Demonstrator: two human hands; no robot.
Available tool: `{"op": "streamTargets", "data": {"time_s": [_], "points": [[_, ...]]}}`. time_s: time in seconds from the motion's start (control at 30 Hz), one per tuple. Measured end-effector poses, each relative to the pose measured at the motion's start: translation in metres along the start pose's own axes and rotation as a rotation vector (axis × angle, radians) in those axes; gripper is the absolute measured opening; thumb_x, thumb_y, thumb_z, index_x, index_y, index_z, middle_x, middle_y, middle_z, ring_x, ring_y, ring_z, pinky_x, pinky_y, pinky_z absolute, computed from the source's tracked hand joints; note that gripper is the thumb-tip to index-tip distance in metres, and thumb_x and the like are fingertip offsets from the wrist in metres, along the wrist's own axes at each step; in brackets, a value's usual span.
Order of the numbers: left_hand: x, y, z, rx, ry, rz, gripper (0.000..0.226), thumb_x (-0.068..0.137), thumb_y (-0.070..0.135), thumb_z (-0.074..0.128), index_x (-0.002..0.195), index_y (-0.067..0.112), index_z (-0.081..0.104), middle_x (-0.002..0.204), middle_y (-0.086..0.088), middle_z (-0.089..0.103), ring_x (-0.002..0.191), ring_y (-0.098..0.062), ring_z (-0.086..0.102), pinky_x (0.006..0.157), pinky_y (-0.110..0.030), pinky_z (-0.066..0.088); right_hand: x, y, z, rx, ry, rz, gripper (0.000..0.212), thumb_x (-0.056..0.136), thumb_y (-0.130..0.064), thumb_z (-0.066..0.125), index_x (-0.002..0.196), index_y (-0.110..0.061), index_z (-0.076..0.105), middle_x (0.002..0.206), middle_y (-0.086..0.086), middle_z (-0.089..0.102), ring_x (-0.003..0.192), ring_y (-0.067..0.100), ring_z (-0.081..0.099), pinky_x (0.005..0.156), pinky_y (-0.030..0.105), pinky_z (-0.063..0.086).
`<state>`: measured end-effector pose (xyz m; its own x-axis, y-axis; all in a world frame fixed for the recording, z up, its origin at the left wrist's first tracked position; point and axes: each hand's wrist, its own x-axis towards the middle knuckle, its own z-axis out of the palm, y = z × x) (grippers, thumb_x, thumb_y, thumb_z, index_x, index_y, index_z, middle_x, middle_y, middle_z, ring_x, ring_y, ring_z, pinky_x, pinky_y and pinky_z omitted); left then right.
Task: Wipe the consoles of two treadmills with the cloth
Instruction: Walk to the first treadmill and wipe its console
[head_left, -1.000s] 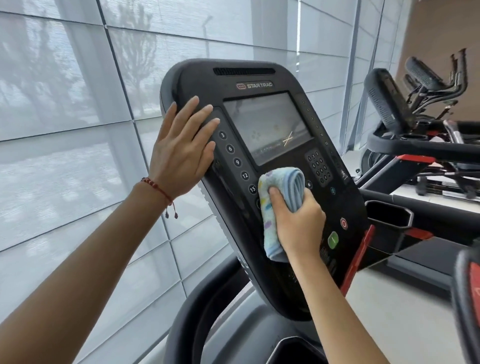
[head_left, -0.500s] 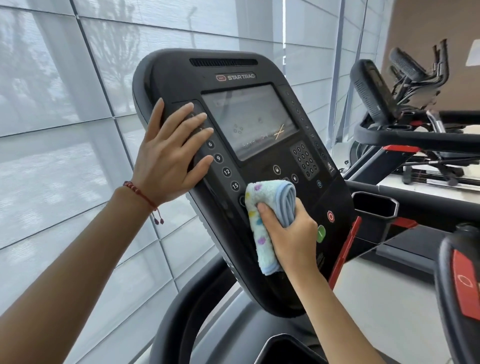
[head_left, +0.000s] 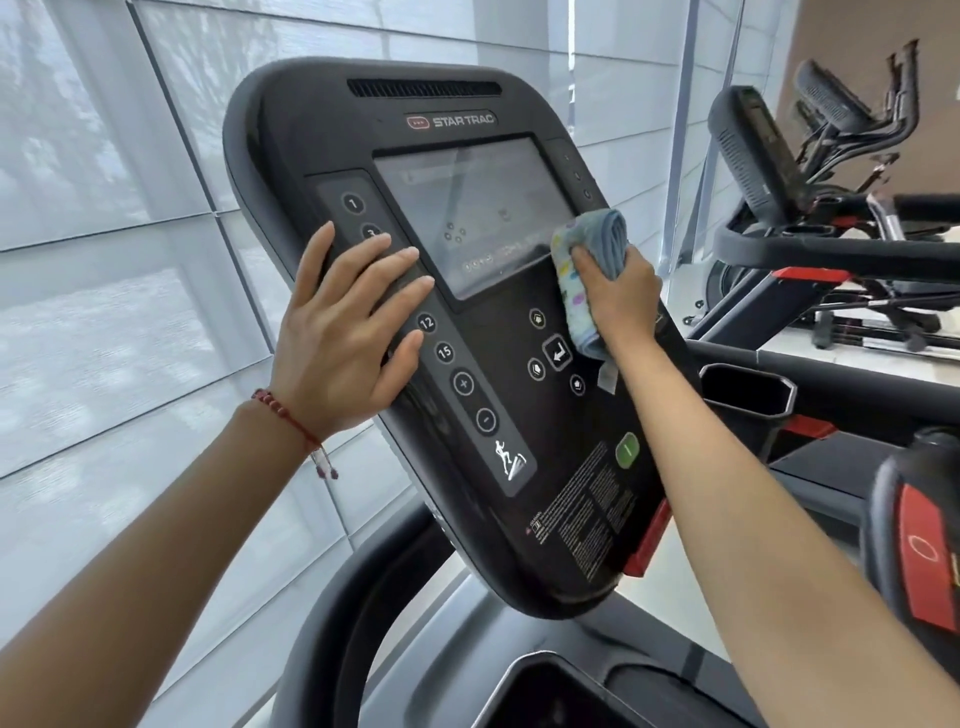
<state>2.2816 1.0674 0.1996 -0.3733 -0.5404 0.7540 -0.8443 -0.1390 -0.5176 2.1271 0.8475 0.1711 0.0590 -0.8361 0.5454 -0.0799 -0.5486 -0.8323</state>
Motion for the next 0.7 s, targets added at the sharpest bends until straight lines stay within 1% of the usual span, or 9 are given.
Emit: {"op": "streamTargets", "data": {"time_s": [0.1,0.23,0.33,0.4,0.47,0.53,0.6,0.67,0.7], "points": [[0.0,0.0,0.0,-0.005,-0.006,-0.014,0.041,0.09,0.026,0.041,0.111,0.003,0.066,0.12,-0.017,0.06,0.117,-0.036,0.05,0.109,-0.057,0.019,-0.019,-0.015,0.002,-0.022,-0.041,-0.059,0.035,0.082,-0.039,0.066,0.092,-0.005,0.061,0.084,0.003,0.062,0.084,0.023,0.061,0.065,0.019,0.034],[0.001,0.0,-0.001,0.005,-0.024,-0.012,0.043,0.091,0.027,0.038,0.113,0.003,0.066,0.122,-0.018,0.059,0.118,-0.036,0.048,0.108,-0.057,0.019,-0.08,-0.045,0.01,0.088,-0.228,-0.326,0.028,0.077,-0.034,0.073,0.085,-0.009,0.063,0.068,-0.008,0.055,0.058,0.006,0.052,0.056,0.01,0.039],[0.001,0.0,-0.003,0.009,-0.037,0.004,0.043,0.093,0.027,0.037,0.115,0.003,0.065,0.123,-0.018,0.058,0.119,-0.036,0.048,0.109,-0.058,0.019,-0.096,-0.044,0.012,0.161,-0.278,-0.433,0.035,0.075,-0.037,0.073,0.086,-0.005,0.064,0.071,-0.007,0.058,0.057,0.002,0.051,0.057,0.011,0.043],[0.0,-0.001,-0.004,0.022,-0.042,0.016,0.043,0.094,0.027,0.037,0.115,0.002,0.065,0.124,-0.018,0.058,0.12,-0.036,0.048,0.108,-0.058,0.02,-0.085,-0.038,0.01,0.182,-0.298,-0.456,0.034,0.075,-0.038,0.069,0.081,-0.005,0.063,0.066,-0.011,0.053,0.056,0.0,0.05,0.056,0.007,0.038],[0.0,-0.001,-0.005,0.033,-0.042,0.022,0.043,0.095,0.028,0.037,0.116,0.002,0.064,0.125,-0.018,0.058,0.121,-0.035,0.048,0.108,-0.058,0.021,-0.067,-0.031,0.01,0.167,-0.284,-0.426,0.025,0.077,-0.033,0.071,0.077,-0.011,0.059,0.064,-0.018,0.048,0.057,-0.005,0.051,0.056,0.005,0.036],[-0.001,-0.001,-0.006,0.031,-0.039,0.024,0.043,0.096,0.027,0.037,0.116,0.002,0.064,0.125,-0.018,0.058,0.121,-0.034,0.048,0.108,-0.059,0.021,-0.041,-0.018,0.008,0.129,-0.202,-0.334,0.022,0.078,-0.03,0.072,0.076,-0.017,0.055,0.062,-0.017,0.048,0.056,-0.001,0.05,0.054,0.005,0.035],[-0.002,-0.001,-0.005,0.029,-0.034,0.021,0.043,0.096,0.027,0.036,0.116,0.001,0.064,0.125,-0.018,0.058,0.121,-0.034,0.048,0.107,-0.059,0.022,-0.009,0.003,0.002,0.077,-0.116,-0.212,0.028,0.08,-0.036,0.07,0.079,-0.011,0.057,0.064,-0.005,0.054,0.058,0.004,0.048,0.056,0.011,0.036],[-0.002,0.0,-0.003,0.021,-0.028,0.015,0.044,0.096,0.027,0.035,0.115,0.001,0.065,0.125,-0.018,0.058,0.121,-0.034,0.048,0.107,-0.059,0.022,0.024,0.028,-0.004,0.042,-0.05,-0.099,0.041,0.082,-0.042,0.065,0.088,-0.002,0.061,0.078,0.01,0.063,0.07,0.019,0.055,0.064,0.023,0.038],[-0.002,0.0,-0.002,0.018,-0.023,0.012,0.044,0.096,0.027,0.034,0.114,0.001,0.065,0.124,-0.018,0.058,0.121,-0.034,0.048,0.107,-0.059,0.021,0.038,0.039,-0.007,0.018,-0.023,-0.055,0.045,0.083,-0.043,0.063,0.092,0.0,0.061,0.085,0.016,0.066,0.077,0.025,0.057,0.066,0.025,0.036]]}}
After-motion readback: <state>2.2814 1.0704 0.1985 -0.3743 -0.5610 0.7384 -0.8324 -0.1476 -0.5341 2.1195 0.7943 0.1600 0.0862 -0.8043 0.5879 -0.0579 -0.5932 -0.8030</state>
